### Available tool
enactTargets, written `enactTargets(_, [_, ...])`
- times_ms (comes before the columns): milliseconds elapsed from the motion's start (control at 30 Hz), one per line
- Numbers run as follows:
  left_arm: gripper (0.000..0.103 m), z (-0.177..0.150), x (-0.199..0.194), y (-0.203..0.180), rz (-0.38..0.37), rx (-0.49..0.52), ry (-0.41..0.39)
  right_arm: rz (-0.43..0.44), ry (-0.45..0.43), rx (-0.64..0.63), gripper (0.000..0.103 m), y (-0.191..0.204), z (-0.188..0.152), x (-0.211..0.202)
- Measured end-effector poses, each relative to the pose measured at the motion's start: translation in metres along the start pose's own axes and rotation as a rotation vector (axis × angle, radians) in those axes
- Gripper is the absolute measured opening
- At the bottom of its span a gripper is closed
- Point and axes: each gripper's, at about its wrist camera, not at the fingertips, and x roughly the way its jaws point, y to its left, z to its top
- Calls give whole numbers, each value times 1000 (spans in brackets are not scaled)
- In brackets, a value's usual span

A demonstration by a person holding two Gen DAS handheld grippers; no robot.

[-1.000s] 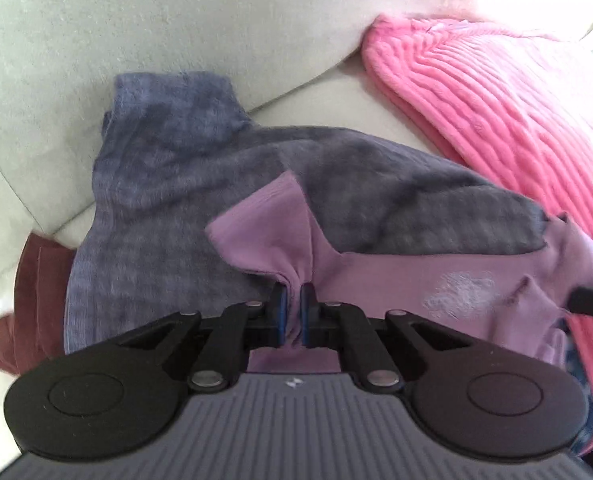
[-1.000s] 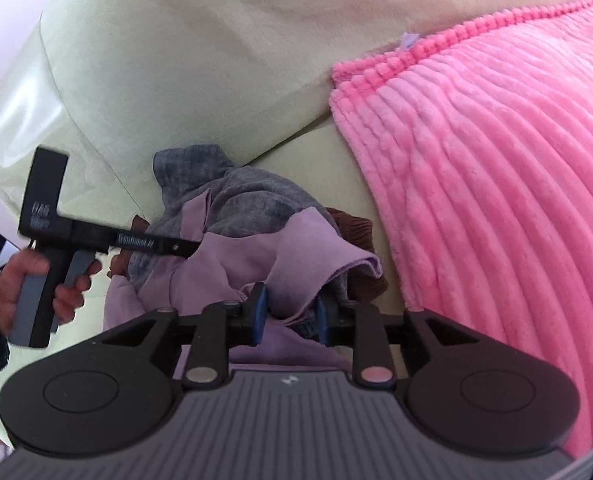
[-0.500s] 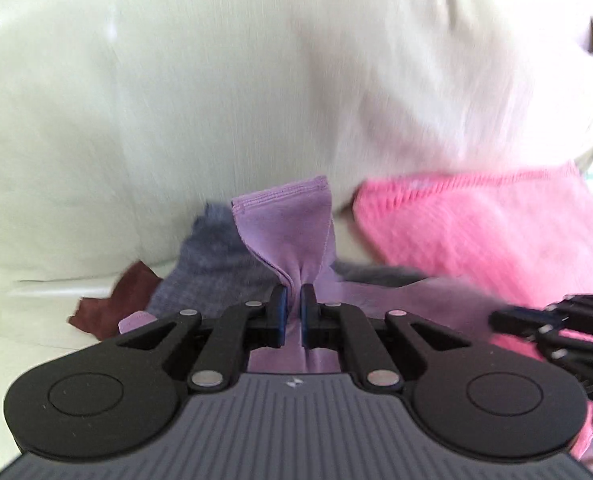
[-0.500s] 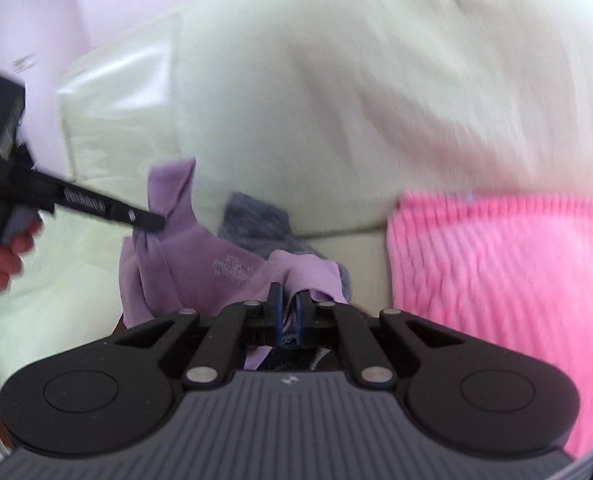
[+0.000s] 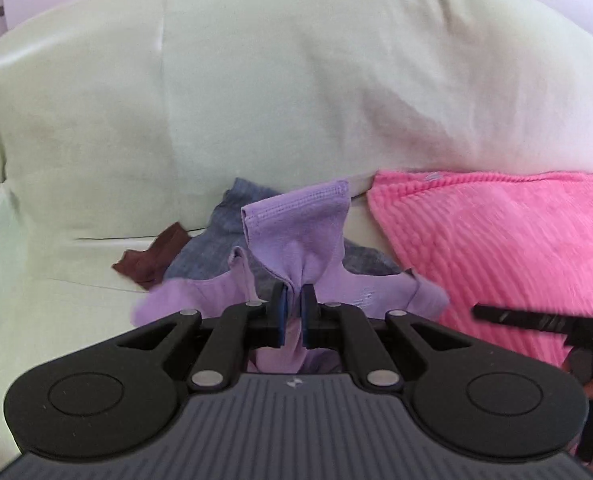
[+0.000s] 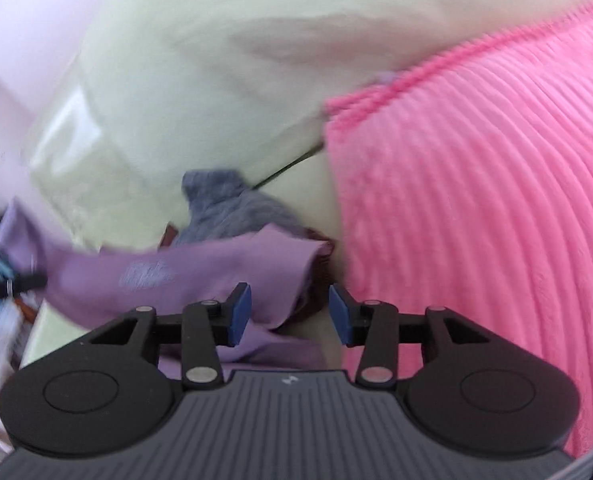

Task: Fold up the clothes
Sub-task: 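Grasp the lilac tank top with the left gripper while the right gripper holds it, then lift the tank top with both grippers and carry it over the pink blanket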

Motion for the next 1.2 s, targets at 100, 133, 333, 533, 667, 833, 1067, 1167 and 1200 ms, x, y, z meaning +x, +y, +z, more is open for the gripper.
enactTargets(100, [4, -2, 14, 21, -9, -16, 31, 45, 6, 151, 56, -15, 8, 20])
enactTargets(133, [4, -3, 19, 29, -4, -16, 46, 57, 8, 184, 59, -17, 9, 27])
enactTargets(333, [4, -11, 40, 60, -45, -25, 116, 11, -37, 12, 3, 18, 1, 65])
enactTargets(533, [4, -15, 33, 40, -44, 9, 100, -58, -207, -468, 2, 86, -27, 8])
enactTargets(667, [4, 6, -13, 4, -11, 19, -13, -4, -277, -500, 2, 101, -23, -43])
enactTargets(833, [4, 35, -99, -55, 28, 44, -182, 59, -432, -570, 2, 113, 10, -142])
enactTargets(1067, [4, 41, -224, -183, 73, 149, -347, 90, -583, -643, 2, 87, 59, -311])
enactTargets(1167, [4, 43, -278, -248, 16, 197, -415, 75, -634, -686, 2, 70, 79, -401])
enactTargets(1200, [5, 44, -288, -262, -2, 209, -424, 67, -646, -691, 2, 67, 83, -418])
